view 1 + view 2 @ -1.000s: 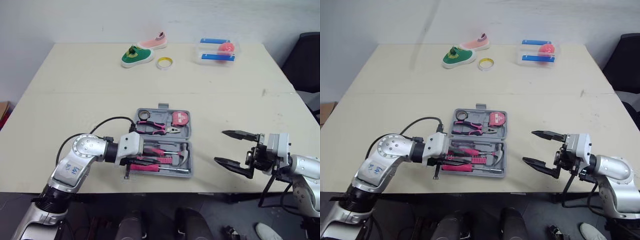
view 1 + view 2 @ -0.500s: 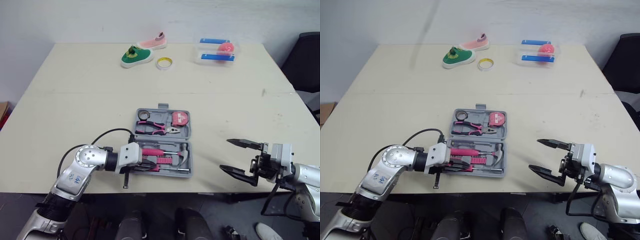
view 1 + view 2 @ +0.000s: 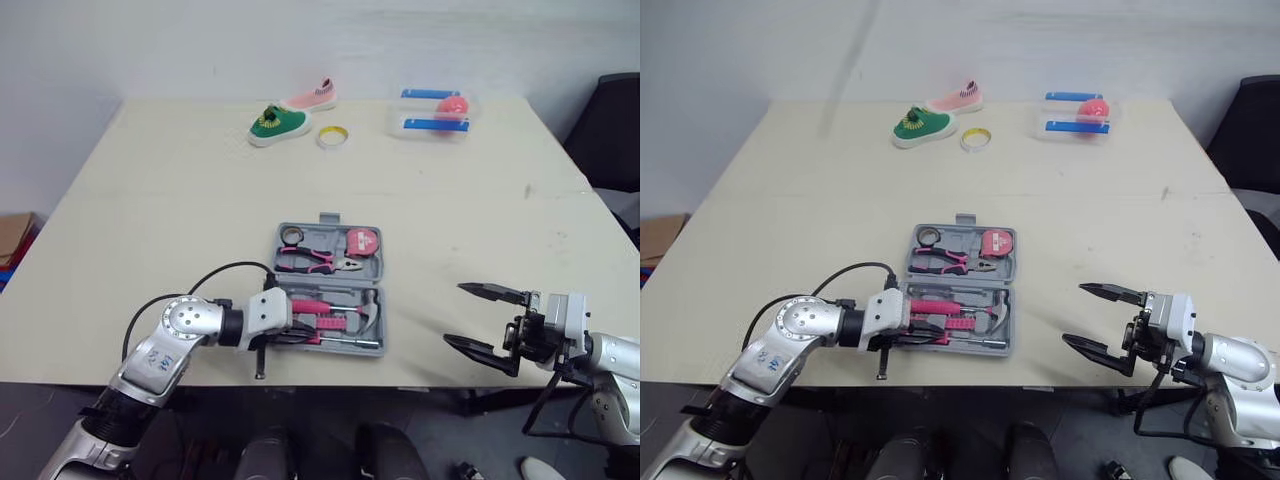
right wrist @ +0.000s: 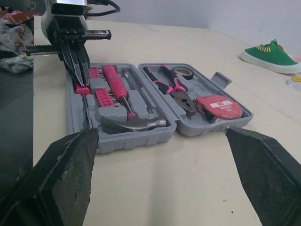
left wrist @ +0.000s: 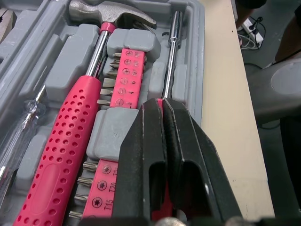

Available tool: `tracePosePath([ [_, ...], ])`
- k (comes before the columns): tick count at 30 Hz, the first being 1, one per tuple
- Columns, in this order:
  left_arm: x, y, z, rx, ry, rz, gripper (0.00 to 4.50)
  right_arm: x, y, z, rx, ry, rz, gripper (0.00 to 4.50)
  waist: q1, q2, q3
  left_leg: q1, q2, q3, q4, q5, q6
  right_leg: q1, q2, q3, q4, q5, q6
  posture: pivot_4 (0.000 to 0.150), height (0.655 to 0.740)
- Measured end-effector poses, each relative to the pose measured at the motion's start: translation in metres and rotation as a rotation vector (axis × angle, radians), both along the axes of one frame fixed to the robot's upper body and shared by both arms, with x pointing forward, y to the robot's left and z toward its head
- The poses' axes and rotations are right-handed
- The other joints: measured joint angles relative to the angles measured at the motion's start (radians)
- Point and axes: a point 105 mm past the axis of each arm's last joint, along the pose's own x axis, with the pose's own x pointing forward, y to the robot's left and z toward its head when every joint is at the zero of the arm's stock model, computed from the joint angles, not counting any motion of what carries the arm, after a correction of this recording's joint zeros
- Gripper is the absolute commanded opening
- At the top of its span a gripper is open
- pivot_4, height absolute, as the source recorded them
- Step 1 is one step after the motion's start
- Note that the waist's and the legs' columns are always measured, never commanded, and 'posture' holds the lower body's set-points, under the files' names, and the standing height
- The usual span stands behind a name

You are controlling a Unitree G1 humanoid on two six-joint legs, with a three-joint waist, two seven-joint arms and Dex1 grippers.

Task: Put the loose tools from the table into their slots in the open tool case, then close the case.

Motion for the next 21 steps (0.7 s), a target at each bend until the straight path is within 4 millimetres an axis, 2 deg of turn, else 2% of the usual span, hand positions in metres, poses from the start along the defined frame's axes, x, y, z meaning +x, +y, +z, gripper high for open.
tracePosePath([
  [3, 0.001, 0.002, 0.006, -0.113, 0.007, 0.034, 0.06, 0.007, 0.002, 0.000, 0.029, 0.034, -0.051, 4.50, -0.002, 0.002, -0.001, -0.004, 0.000, 0.000, 0.000, 0.000, 0.000, -0.004, -0.001, 0.001, 0.001, 0.000, 0.000, 0.150, 0.7400],
  [5, 0.003, 0.012, 0.015, -0.254, 0.051, 0.082, 0.06, 0.019, -0.001, 0.000, 0.040, 0.082, -0.147, 4.50, -0.005, -0.004, 0.003, -0.009, 0.000, 0.000, 0.001, 0.004, 0.001, -0.010, -0.001, 0.001, 0.004, 0.000, -0.001, 0.150, 0.7400],
  [7, 0.009, 0.029, 0.034, -0.329, 0.030, 0.121, 0.06, 0.029, 0.000, -0.002, 0.024, 0.122, -0.193, 4.50, -0.008, -0.008, 0.007, -0.010, 0.003, 0.000, 0.001, 0.009, -0.006, -0.012, 0.000, 0.000, 0.006, -0.002, -0.003, 0.150, 0.7400],
  [9, 0.021, 0.055, 0.053, -0.318, -0.037, 0.193, 0.00, 0.032, 0.010, -0.006, -0.024, 0.146, -0.159, 3.95, -0.009, -0.008, 0.007, -0.010, 0.004, 0.000, 0.000, 0.008, -0.007, -0.012, 0.003, -0.001, 0.005, -0.002, -0.004, 0.150, 0.7400],
  [10, 0.027, 0.066, 0.057, -0.309, -0.061, 0.233, 0.00, 0.034, 0.015, -0.010, -0.042, 0.154, -0.146, 3.69, -0.009, -0.008, 0.007, -0.009, 0.004, 0.001, -0.001, 0.008, -0.007, -0.012, 0.003, -0.001, 0.005, -0.003, -0.005, 0.150, 0.7400],
  [11, 0.036, 0.078, 0.056, -0.286, -0.082, 0.286, 0.00, 0.039, 0.019, -0.013, -0.051, 0.165, -0.152, 3.23, -0.009, -0.007, 0.008, -0.009, 0.004, 0.001, -0.001, 0.008, -0.006, -0.012, 0.003, -0.001, 0.005, -0.003, -0.005, 0.150, 0.7400],
  [12, 0.045, 0.090, 0.053, -0.259, -0.094, 0.350, 0.00, 0.046, 0.022, -0.016, -0.058, 0.168, -0.166, 2.57, -0.008, -0.008, 0.008, -0.009, 0.004, 0.001, -0.001, 0.008, -0.005, -0.013, 0.003, -0.001, 0.005, -0.002, -0.004, 0.150, 0.7400],
  [14, 0.056, 0.107, 0.041, -0.203, -0.099, 0.450, 0.00, 0.053, 0.024, -0.022, -0.101, 0.166, -0.177, 1.72, -0.008, -0.008, 0.008, -0.009, 0.004, 0.002, -0.001, 0.005, -0.001, -0.013, 0.003, -0.001, 0.005, -0.002, -0.004, 0.150, 0.7400],
  [17, 0.063, 0.119, 0.026, -0.157, -0.078, 0.523, 0.00, 0.060, 0.034, -0.032, -0.166, 0.156, -0.152, 0.31, -0.008, -0.010, 0.009, -0.012, 0.004, 0.003, -0.001, 0.006, -0.004, -0.015, 0.003, -0.001, 0.005, -0.002, -0.004, 0.150, 0.7400],
  [18, 0.066, 0.120, 0.021, -0.150, -0.067, 0.547, 0.00, 0.066, 0.039, -0.035, -0.175, 0.153, -0.148, 0.07, -0.008, -0.010, 0.009, -0.012, 0.004, 0.004, -0.001, 0.007, -0.006, -0.016, 0.003, -0.001, 0.005, -0.002, -0.004, 0.150, 0.7400],
  [21, 0.076, 0.107, 0.016, -0.171, -0.064, 0.558, 0.00, 0.079, 0.057, -0.038, -0.193, 0.133, -0.128, 0.07, -0.007, -0.010, 0.009, -0.023, 0.002, 0.006, 0.003, 0.008, -0.005, -0.028, 0.004, -0.003, 0.009, -0.001, -0.002, 0.150, 0.7400],
])
